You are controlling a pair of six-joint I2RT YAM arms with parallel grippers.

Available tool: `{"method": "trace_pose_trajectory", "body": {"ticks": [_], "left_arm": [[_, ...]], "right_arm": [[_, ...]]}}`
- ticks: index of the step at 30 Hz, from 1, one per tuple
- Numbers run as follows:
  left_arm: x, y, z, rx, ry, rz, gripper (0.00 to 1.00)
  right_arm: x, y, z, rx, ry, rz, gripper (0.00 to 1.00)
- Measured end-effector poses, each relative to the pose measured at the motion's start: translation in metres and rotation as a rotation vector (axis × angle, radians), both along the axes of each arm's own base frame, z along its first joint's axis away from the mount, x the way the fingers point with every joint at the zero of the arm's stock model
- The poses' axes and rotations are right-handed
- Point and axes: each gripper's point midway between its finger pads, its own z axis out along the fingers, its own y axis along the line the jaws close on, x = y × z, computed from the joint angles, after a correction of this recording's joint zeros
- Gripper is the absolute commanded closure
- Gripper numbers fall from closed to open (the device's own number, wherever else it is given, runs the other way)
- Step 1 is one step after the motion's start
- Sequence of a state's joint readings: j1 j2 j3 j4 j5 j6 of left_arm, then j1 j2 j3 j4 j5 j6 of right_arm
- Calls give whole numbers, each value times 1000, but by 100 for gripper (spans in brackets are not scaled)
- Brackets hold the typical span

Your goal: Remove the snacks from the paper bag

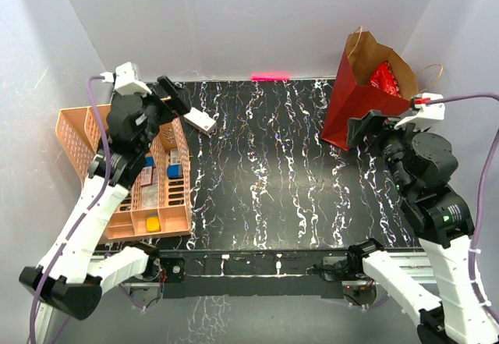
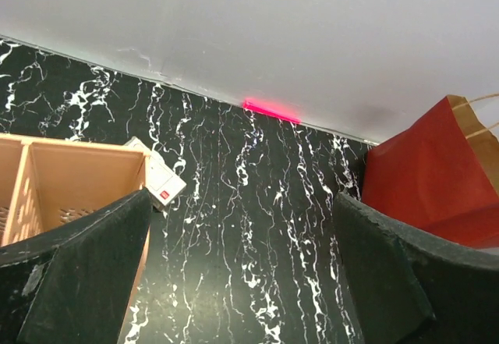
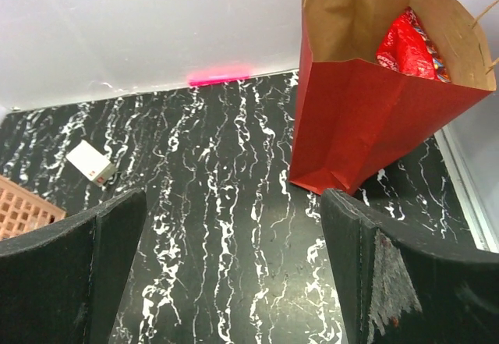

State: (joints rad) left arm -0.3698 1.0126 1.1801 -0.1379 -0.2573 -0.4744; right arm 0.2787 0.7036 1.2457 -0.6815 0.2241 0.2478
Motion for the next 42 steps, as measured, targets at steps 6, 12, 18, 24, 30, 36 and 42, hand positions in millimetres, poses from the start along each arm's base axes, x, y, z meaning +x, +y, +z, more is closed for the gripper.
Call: {"method": "trace_pose_trajectory", "body": {"ticks": [6, 12, 18, 24, 30, 36, 42], "left_arm": [[40, -20, 18, 7, 120, -15, 3], [50, -26, 18, 50, 169, -37, 2], [52, -27, 32, 99, 158, -63, 2], [43, -21, 25, 137, 149, -64, 2], [25, -20, 23, 173, 126, -116, 2], [10, -37, 39, 146, 61, -232, 2], [-4, -53, 16, 161, 96, -297, 2]], "right_arm": [[26, 8, -15, -104, 101, -67, 1], [72, 18, -11, -186, 169, -154, 1], [123, 8, -7, -207, 208, -261, 1], [153, -49, -25, -204, 266, -413, 1], [185, -65, -27, -138, 271, -376, 4], [219, -88, -32, -25, 237, -318, 6], [264, -76, -40, 35, 196, -193, 9]]}}
